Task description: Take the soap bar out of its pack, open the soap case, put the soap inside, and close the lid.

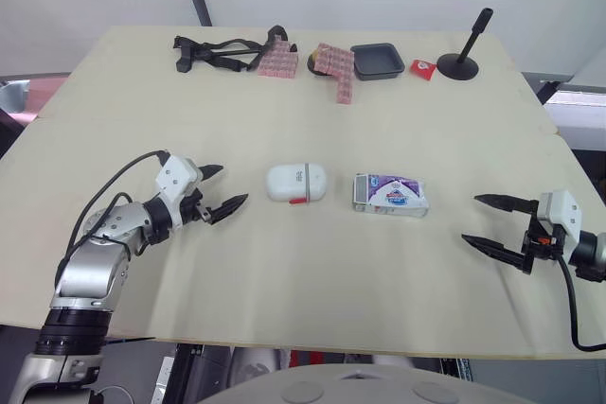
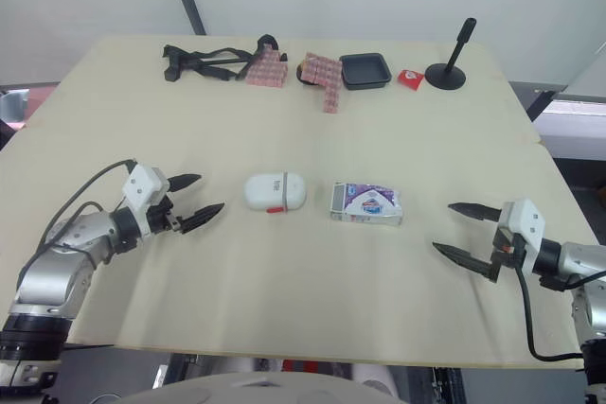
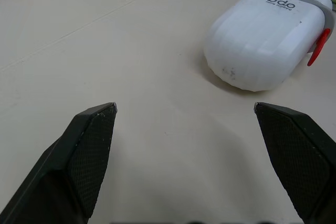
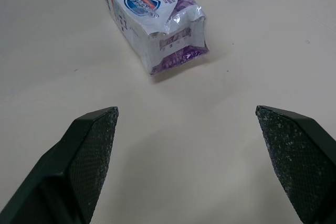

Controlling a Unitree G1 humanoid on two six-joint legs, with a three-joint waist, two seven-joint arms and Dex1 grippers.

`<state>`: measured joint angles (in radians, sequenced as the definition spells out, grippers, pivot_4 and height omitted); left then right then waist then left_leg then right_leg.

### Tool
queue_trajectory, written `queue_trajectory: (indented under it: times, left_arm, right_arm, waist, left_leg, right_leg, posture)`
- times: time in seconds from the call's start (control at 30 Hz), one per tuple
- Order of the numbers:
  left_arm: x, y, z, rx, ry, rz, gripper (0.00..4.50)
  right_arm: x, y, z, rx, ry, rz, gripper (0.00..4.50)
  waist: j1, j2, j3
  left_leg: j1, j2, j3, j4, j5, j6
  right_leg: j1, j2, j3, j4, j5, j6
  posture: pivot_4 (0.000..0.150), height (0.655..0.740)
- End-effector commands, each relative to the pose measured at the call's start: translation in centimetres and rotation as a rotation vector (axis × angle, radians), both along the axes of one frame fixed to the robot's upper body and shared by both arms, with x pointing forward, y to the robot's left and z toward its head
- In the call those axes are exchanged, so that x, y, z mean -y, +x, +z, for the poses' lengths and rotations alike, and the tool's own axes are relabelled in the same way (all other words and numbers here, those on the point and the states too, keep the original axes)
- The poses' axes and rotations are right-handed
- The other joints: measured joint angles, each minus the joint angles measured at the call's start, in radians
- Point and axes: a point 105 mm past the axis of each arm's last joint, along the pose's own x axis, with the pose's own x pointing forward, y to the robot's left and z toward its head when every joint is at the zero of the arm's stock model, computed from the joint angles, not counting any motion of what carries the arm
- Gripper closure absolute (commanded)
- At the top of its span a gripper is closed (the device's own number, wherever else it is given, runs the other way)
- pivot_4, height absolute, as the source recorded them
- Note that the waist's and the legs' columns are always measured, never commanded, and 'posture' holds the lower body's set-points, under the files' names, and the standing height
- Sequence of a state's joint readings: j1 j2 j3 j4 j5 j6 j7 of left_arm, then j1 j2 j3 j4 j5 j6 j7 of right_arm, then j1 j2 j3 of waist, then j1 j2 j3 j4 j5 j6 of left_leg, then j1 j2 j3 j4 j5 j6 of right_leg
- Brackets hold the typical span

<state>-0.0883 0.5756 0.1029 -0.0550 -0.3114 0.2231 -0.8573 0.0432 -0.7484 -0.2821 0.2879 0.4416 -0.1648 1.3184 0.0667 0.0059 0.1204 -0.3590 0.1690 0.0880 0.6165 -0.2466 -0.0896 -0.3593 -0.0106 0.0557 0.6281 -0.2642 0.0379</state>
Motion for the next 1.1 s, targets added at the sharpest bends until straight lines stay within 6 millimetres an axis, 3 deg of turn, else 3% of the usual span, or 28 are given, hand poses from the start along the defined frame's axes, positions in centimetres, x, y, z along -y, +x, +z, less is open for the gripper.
queue_trajectory:
  times: [0.03,0.27,0.73,0.97,1.1]
  left_arm:
    - [-0.3,0.1,1.0,0.039,0.004,-0.003,0.03]
    - [0.1,0.0,1.3,0.023,-0.035,-0.034,0.03]
    - [0.1,0.3,1.3,0.034,-0.026,-0.073,0.03]
    - [0.9,0.2,2.7,0.077,-0.044,-0.167,0.03]
    - [2.8,-1.5,3.3,0.073,-0.058,-0.309,0.03]
  right_arm:
    - [0.3,0.0,0.7,0.02,-0.002,0.004,0.0]
    - [0.4,-0.2,0.6,-0.049,0.045,-0.01,0.0]
    - [0.8,0.1,1.2,-0.021,0.013,-0.008,0.0]
    - [0.1,0.9,2.8,0.006,-0.063,0.086,0.0]
    - [-1.0,2.0,4.2,-0.015,-0.097,0.148,0.0]
  waist:
    - [0.0,0.0,0.0]
    - [0.001,0.0,0.0]
    - [0.003,0.0,0.0]
    - [0.005,0.0,0.0]
    - [0.007,0.0,0.0]
  left_leg:
    - [0.0,0.0,0.0,0.0,0.0,0.0]
    - [0.0,0.0,0.0,0.0,0.0,0.0]
    - [0.0,0.0,0.0,0.0,0.0,0.0]
    - [0.0,0.0,0.0,0.001,0.0,0.0]
    - [0.0,0.0,0.0,0.001,0.0,0.0]
  right_leg:
    - [0.0,0.0,0.0,0.0,0.0,0.0]
    - [0.0,0.0,0.0,0.0,0.0,0.0]
    - [0.0,0.0,0.0,0.0,0.0,0.0]
    - [0.0,0.0,0.0,0.002,0.0,0.0]
    - [0.0,0.0,0.0,0.004,0.0,0.0]
  posture:
    - [0.15,0.74]
    - [0.15,0.74]
    - [0.15,0.74]
    - [0.15,0.74]
    - [0.15,0.74]
